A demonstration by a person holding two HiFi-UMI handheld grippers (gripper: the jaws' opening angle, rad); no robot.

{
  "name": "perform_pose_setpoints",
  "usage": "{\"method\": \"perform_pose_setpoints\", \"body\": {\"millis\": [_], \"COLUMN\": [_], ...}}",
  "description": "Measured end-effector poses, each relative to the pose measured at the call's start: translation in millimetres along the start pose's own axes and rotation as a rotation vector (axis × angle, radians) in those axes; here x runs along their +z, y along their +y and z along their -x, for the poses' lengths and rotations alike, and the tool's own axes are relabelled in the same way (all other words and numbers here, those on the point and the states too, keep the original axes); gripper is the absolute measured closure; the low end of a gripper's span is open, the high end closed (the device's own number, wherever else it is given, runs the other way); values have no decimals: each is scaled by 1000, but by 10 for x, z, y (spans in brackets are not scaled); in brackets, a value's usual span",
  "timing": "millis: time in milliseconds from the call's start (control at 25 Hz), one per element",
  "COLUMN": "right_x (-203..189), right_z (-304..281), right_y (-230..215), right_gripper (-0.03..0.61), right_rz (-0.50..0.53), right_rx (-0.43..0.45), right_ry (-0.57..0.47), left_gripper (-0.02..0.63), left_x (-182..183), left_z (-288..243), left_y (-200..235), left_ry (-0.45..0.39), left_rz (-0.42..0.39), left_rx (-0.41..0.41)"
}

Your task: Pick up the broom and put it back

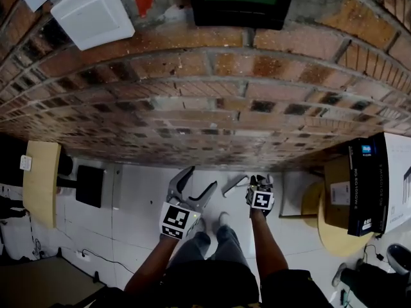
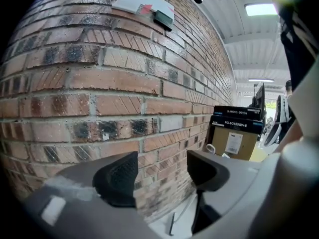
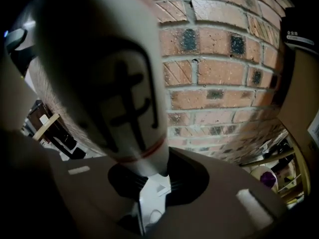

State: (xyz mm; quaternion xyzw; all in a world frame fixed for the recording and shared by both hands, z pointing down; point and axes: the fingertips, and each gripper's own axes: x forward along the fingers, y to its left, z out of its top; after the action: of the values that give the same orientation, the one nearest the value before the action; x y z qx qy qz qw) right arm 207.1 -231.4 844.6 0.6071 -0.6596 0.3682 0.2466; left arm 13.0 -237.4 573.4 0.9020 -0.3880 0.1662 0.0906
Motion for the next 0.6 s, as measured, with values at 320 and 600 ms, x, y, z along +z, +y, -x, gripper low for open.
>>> {"method": "perform_pose_setpoints", "body": {"millis": [320, 600], "right_x": [365, 569], "right_z": [-229, -490], "right_y": [-43, -86], "right_gripper": [509, 508], "right_rz": [-4, 23], "right_rx": [4, 20], "right_ry": [-74, -75], "left_gripper": [305, 305], "left_x": [-143, -260], "left_z": [1, 27], "left_y": [0, 16], "left_ry": [22, 38], "left_rz": [15, 24], "left_rx": [1, 7]}}
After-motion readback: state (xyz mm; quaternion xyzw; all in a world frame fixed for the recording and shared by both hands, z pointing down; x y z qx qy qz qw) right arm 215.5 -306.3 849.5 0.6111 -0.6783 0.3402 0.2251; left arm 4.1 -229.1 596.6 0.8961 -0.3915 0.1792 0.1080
